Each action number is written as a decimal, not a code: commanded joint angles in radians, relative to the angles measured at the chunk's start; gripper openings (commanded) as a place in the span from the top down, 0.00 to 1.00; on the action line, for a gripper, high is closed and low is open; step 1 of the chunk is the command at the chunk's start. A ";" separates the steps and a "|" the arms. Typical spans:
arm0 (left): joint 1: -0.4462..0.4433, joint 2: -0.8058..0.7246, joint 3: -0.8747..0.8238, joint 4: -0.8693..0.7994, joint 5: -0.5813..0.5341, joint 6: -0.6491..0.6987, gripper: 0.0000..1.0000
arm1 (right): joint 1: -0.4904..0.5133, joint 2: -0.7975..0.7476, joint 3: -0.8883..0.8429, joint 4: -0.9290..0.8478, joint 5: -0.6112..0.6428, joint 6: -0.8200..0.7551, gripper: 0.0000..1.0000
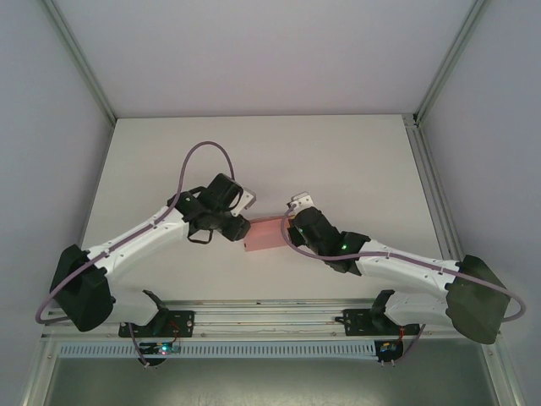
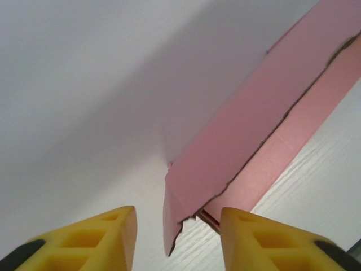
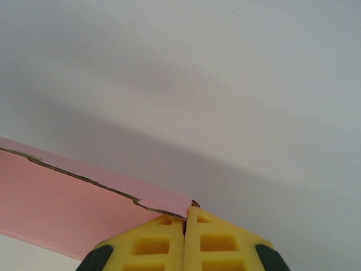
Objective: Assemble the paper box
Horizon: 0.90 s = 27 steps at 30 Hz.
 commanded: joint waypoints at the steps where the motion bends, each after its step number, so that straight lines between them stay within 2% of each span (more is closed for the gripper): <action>1: -0.009 0.029 0.034 -0.008 0.015 -0.071 0.87 | 0.013 0.018 0.015 -0.053 -0.004 0.002 1.00; 2: -0.009 0.029 0.034 -0.004 0.015 -0.085 0.96 | 0.016 0.018 0.015 -0.059 0.005 -0.001 1.00; 4: -0.010 0.020 0.021 0.017 0.013 -0.109 1.00 | 0.019 0.018 0.018 -0.068 0.022 -0.006 1.00; 7: -0.009 0.004 0.011 0.036 0.005 -0.171 1.00 | 0.029 0.021 0.018 -0.073 0.052 -0.025 1.00; 11: -0.008 -0.026 0.012 0.064 0.061 -0.253 1.00 | 0.053 0.045 0.020 -0.065 0.084 -0.022 1.00; 14: -0.006 -0.022 0.044 0.043 0.162 -0.270 1.00 | 0.072 0.075 0.017 -0.045 0.094 -0.015 1.00; 17: -0.006 -0.024 0.067 0.011 0.155 -0.340 1.00 | 0.096 0.093 0.014 -0.044 0.136 -0.001 1.00; 20: -0.003 -0.025 0.035 0.066 0.187 -0.420 1.00 | 0.114 0.101 -0.001 -0.007 0.146 0.016 1.00; 27: 0.016 -0.006 0.092 0.021 0.152 -0.479 1.00 | 0.176 0.137 -0.022 0.003 0.216 0.020 1.00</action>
